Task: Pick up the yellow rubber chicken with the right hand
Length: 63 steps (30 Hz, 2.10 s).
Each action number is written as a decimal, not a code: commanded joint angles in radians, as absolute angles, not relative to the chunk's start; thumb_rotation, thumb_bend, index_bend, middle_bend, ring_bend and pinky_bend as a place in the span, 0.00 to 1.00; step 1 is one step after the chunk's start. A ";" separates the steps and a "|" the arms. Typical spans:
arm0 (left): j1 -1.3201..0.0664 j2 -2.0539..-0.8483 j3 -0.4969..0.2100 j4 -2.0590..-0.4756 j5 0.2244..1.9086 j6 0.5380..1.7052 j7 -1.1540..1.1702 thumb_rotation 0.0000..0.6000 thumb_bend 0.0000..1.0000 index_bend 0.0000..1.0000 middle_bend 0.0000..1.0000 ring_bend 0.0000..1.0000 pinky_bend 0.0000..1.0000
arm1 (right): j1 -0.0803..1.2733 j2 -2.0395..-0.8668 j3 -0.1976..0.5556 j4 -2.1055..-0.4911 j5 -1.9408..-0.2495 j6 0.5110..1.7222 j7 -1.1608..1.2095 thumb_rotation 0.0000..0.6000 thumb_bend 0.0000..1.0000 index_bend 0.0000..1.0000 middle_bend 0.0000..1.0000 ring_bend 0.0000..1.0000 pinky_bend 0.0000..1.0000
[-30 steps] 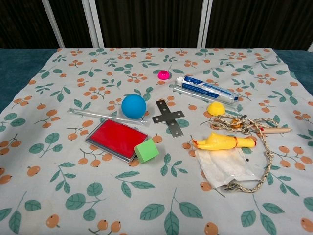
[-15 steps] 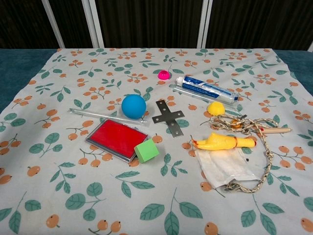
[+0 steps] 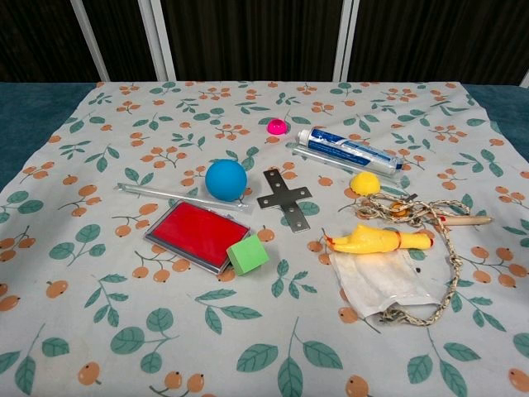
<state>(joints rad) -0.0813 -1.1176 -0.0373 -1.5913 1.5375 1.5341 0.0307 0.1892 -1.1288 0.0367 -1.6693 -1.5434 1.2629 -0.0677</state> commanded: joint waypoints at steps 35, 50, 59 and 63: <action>-0.092 -1.110 -0.049 -1.602 1.520 1.516 0.029 1.00 0.53 0.10 0.00 0.03 0.10 | 0.493 -1.625 0.125 -1.588 -1.193 1.026 -0.526 1.00 0.32 0.34 0.39 0.15 0.22; -0.093 -1.109 -0.049 -1.603 1.515 1.512 0.029 1.00 0.53 0.10 0.00 0.03 0.10 | 0.527 -1.683 0.128 -1.535 -1.177 1.038 -0.525 1.00 0.45 0.46 0.56 0.28 0.22; -0.093 -1.109 -0.049 -1.604 1.515 1.510 0.030 1.00 0.53 0.10 0.00 0.03 0.10 | 0.516 -1.702 0.134 -1.517 -1.213 1.097 -0.470 1.00 0.60 0.53 0.64 0.35 0.22; -0.093 -1.108 -0.049 -1.606 1.514 1.510 0.031 1.00 0.53 0.10 0.00 0.03 0.10 | 0.513 -1.688 0.138 -1.527 -1.230 1.114 -0.450 1.00 0.60 0.53 0.64 0.35 0.22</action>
<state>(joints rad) -0.0929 -1.1080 -0.0489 -1.6057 1.5141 1.5102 0.0309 0.5147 -1.6917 0.1366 -1.5237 -1.2266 1.1113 -0.4531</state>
